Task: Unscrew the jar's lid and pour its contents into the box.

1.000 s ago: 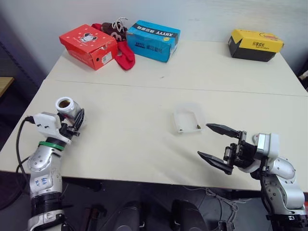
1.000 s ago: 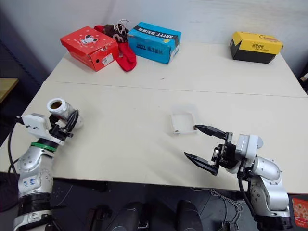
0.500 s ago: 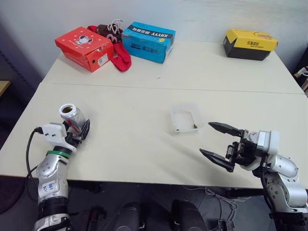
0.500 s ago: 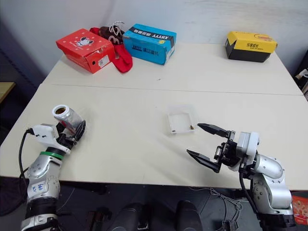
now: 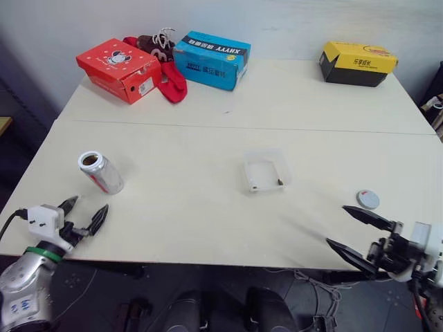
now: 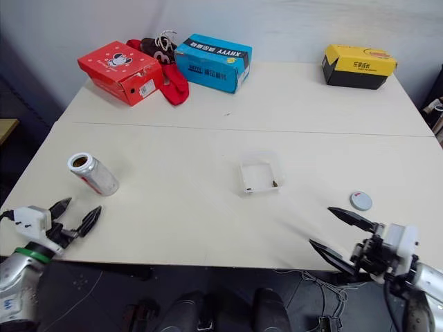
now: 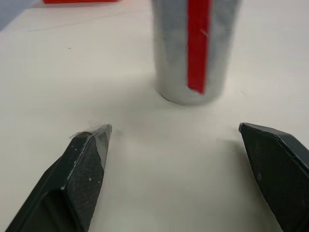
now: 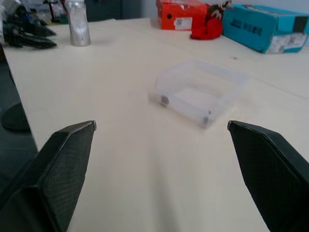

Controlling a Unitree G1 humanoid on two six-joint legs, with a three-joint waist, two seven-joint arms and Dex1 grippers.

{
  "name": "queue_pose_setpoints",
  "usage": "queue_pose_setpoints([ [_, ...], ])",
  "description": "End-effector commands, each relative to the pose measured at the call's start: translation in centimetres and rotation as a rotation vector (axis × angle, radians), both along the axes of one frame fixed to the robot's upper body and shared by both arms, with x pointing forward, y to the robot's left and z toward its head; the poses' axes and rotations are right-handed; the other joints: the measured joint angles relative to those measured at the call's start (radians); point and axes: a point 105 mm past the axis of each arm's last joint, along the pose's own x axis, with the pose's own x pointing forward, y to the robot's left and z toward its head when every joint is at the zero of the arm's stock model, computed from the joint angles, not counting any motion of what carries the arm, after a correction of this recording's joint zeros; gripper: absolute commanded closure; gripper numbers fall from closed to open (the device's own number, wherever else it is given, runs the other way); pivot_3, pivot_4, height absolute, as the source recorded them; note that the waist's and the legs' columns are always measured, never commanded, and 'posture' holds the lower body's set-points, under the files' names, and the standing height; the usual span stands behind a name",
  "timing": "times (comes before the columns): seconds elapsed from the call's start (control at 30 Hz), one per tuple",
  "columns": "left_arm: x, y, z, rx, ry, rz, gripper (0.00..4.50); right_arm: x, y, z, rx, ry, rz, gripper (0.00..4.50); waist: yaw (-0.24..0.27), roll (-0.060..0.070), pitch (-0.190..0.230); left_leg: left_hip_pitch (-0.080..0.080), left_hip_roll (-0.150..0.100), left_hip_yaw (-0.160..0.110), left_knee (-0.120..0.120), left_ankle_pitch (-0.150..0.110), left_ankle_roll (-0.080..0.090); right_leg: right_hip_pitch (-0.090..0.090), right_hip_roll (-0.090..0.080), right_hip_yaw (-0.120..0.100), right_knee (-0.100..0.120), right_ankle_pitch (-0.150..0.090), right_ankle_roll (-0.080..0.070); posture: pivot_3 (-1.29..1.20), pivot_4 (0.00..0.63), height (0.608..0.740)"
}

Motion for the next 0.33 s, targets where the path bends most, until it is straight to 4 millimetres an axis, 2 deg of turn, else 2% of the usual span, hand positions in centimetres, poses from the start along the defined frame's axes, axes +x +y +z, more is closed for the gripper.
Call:
queue_pose_setpoints([
  [0.03, -2.3, -0.9, 1.4, 0.128, 0.032, -0.181, 0.03, -1.2, -2.1, 1.1, -0.087, -0.033, 0.022, 0.0, -0.006, 0.001, -0.001, 0.0, 0.0, 0.0, -0.002, 0.0, 0.0, 0.0, 0.0, 0.0, -0.002, 0.0, 0.0, 0.0, 0.15, 0.74],
  [0.13, -4.2, -1.2, 2.8, 0.219, 0.078, -0.278, 0.03, -2.1, -3.5, 1.2, -0.169, -0.002, 0.083, 0.0, -0.013, 0.002, -0.002, 0.001, 0.0, 0.001, -0.008, 0.0, -0.001, 0.0, -0.001, 0.0, -0.006, 0.0, -0.001, 0.0, 0.15, 0.74],
  [0.2, -5.2, -1.3, 3.4, 0.252, 0.121, -0.31, 0.03, -2.8, -4.2, 0.5, -0.266, 0.053, 0.143, 0.0, -0.015, 0.002, -0.002, 0.001, 0.0, 0.001, -0.01, 0.0, -0.001, 0.0, 0.0, -0.001, -0.007, 0.0, -0.002, 0.0, 0.15, 0.74],
  [0.33, -5.9, -1.0, 4.5, 0.261, 0.135, -0.308, 0.03, -2.1, -5.5, 0.8, -0.274, 0.039, 0.118, 0.0, -0.014, 0.004, -0.003, 0.002, 0.001, 0.0, -0.012, 0.0, -0.003, 0.0, 0.0, -0.002, -0.008, -0.002, -0.005, 0.0, 0.15, 0.74],
])
